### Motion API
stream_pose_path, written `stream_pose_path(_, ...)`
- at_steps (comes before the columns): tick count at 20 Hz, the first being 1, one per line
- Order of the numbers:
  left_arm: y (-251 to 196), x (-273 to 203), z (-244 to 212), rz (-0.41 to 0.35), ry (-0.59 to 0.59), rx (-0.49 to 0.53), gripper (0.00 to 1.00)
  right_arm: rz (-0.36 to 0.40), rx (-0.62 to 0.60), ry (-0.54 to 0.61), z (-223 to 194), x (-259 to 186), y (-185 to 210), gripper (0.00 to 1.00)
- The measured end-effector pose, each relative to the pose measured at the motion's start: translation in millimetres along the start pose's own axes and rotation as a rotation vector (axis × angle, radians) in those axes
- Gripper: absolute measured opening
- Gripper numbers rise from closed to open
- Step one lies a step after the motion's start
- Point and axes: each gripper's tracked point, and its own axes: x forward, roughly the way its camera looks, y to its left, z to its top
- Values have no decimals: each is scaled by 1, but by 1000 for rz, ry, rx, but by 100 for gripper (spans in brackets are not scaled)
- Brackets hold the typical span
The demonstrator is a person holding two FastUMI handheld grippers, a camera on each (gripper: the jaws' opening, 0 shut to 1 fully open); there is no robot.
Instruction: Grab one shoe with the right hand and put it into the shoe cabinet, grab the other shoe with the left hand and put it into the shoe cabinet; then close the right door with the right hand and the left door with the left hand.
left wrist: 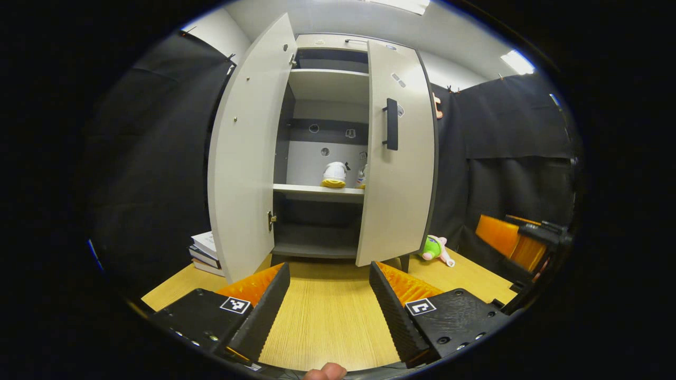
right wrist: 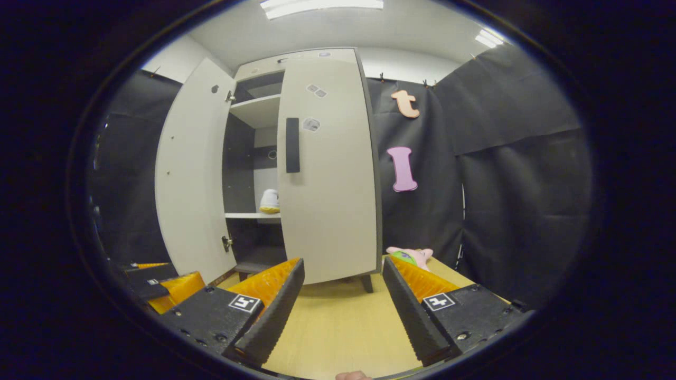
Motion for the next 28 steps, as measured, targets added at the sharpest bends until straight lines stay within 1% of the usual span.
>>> stream_pose_path(4,4,1,17,15,-31,19,90,10,-3,22,-11,-4,1,97)
stream_pose_path(7,13,-2,31,24,-44,-8,91,11,5,12,-6,-2,0,97)
stream_pose_path(10,38,-10,48,75,-62,-27,90,13,6,11,-6,1,-2,97)
stream_pose_path(11,49,-15,55,97,-72,-22,91,13,1,8,-5,1,-3,97)
stream_pose_path(12,63,-24,65,122,-84,-17,90,19,-3,3,-3,1,-1,93)
stream_pose_path(13,76,-27,72,146,-96,-13,90,25,-6,0,-1,4,1,93)
stream_pose_path(14,90,-29,79,172,-102,-11,90,29,-9,1,-2,5,2,97)
stream_pose_path(16,118,-34,92,232,-113,-12,90,43,-4,0,-1,7,6,97)
stream_pose_path(21,192,-19,120,348,-150,-29,90,76,-16,2,-1,9,16,97)
stream_pose_path(24,227,-4,127,368,-141,-96,91,77,-12,-1,-1,6,17,97)
stream_pose_path(26,247,6,138,381,-144,-89,91,76,-18,-1,0,5,17,97)
stream_pose_path(27,257,14,148,393,-150,-76,91,73,-22,-1,1,6,16,93)
stream_pose_path(28,267,21,156,406,-162,-70,91,69,-25,-1,1,5,14,93)
